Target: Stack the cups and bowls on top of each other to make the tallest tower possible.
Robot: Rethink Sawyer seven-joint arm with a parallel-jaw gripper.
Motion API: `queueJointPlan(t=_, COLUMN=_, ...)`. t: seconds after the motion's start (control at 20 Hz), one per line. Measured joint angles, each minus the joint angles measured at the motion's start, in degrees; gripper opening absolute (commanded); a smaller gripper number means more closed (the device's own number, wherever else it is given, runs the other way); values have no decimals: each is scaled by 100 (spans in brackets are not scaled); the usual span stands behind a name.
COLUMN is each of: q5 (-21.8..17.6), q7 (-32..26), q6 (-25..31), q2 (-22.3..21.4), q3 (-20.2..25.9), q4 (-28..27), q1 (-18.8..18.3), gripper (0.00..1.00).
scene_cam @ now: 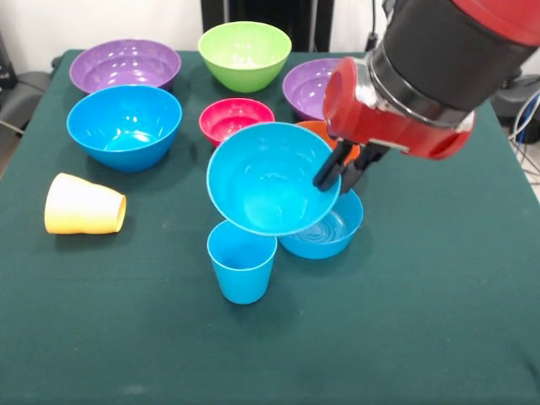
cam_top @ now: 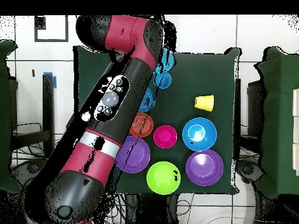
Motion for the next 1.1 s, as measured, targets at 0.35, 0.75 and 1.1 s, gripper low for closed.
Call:
queueJointPlan(t=0.35, q5=-568, q7=0, q6=-575, q2=-407, q3=719, q4=369, q1=0, gripper=0)
queueJointPlan(t=0.75, q5=-1177, q7=0, q6=-1298, q2=-799, q3=1503, q4=851, q1=-50, gripper=0)
queueJointPlan(t=1.1, q5=-1623, q7=0, q6=-1683, q2=-1058, q3=2111, q4=1201, q1=-91, gripper=0)
